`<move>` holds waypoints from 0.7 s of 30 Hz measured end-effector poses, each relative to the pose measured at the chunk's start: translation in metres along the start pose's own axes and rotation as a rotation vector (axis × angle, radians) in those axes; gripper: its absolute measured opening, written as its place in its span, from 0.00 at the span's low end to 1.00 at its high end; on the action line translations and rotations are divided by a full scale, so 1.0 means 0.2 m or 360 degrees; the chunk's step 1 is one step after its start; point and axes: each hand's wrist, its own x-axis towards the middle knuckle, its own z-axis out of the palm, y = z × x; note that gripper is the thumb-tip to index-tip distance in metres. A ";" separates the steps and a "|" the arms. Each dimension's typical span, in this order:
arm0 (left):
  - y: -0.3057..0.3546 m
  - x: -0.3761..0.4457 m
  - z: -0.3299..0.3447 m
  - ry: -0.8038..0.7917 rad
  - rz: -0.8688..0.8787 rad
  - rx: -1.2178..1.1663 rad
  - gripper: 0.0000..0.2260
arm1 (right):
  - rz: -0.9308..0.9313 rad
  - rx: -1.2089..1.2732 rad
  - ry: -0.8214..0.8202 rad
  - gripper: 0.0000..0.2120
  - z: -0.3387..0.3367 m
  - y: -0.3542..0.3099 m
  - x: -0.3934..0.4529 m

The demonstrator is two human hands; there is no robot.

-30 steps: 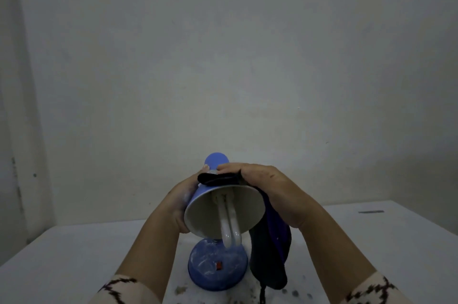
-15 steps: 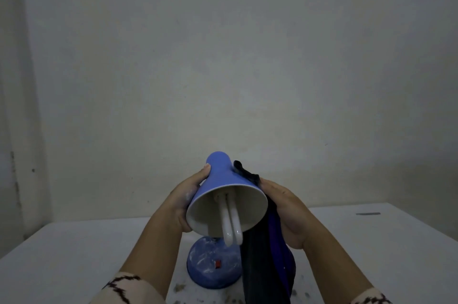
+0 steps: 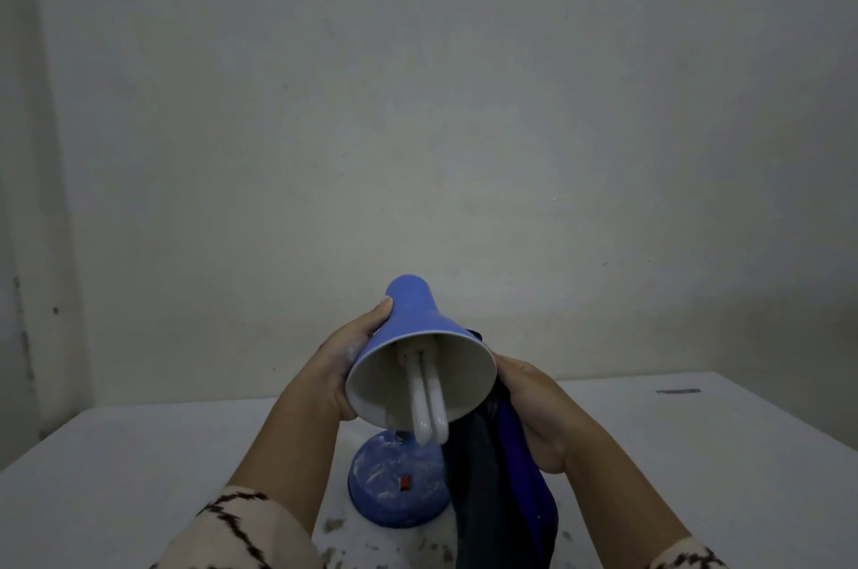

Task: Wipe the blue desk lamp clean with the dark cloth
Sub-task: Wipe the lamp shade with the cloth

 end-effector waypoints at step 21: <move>0.00 -0.11 -0.03 0.0279 -0.0214 0.0086 0.18 | 0.0236 -0.0204 0.0186 0.11 0.02 0.07 -0.01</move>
